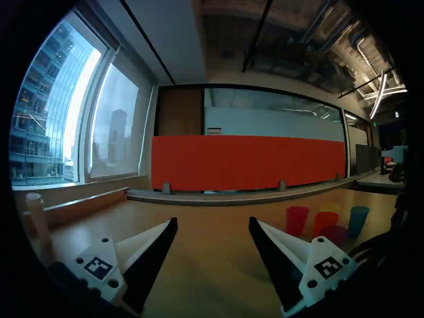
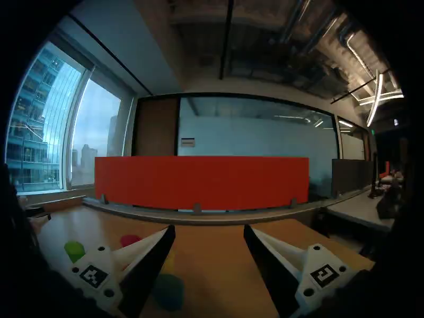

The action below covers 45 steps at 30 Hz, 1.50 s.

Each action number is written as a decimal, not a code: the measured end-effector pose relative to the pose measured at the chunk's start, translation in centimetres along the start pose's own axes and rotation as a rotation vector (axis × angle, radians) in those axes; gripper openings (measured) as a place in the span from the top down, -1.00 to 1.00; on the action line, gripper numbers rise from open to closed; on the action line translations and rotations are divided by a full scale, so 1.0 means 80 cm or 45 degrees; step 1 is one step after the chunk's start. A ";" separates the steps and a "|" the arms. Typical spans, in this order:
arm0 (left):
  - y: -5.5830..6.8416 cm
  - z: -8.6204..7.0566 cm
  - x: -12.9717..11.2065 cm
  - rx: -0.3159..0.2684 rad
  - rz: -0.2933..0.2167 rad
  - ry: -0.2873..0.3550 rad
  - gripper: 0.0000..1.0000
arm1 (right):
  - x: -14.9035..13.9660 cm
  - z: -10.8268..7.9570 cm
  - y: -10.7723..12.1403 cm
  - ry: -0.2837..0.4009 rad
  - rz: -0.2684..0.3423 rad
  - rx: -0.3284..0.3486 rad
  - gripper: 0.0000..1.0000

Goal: Pour water

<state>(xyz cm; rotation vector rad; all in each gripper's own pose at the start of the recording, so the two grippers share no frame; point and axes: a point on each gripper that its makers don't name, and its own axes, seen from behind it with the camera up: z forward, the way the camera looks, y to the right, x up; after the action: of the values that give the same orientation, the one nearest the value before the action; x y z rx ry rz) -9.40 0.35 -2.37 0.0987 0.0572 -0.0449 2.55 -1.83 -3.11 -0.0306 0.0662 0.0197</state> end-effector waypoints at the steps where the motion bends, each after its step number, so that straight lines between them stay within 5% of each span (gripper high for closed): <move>1: -0.001 0.000 -0.001 0.001 -0.002 0.000 -1.00 | 0.000 0.000 0.000 0.000 0.000 0.001 -1.00; 35: 0.001 0.006 -0.026 -0.020 0.012 -0.083 -1.00 | 0.007 0.003 0.004 0.014 -0.022 -0.012 -1.00; 45: 0.007 0.005 -0.026 -0.051 0.013 -0.083 -1.00 | 0.003 0.008 0.002 0.029 -0.081 0.006 -1.00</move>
<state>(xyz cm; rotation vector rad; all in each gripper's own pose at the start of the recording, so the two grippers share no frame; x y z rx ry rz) -11.42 0.92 -1.80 0.0577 -0.0078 -0.0370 2.81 -1.66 -2.47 -0.0282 0.0884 -0.0448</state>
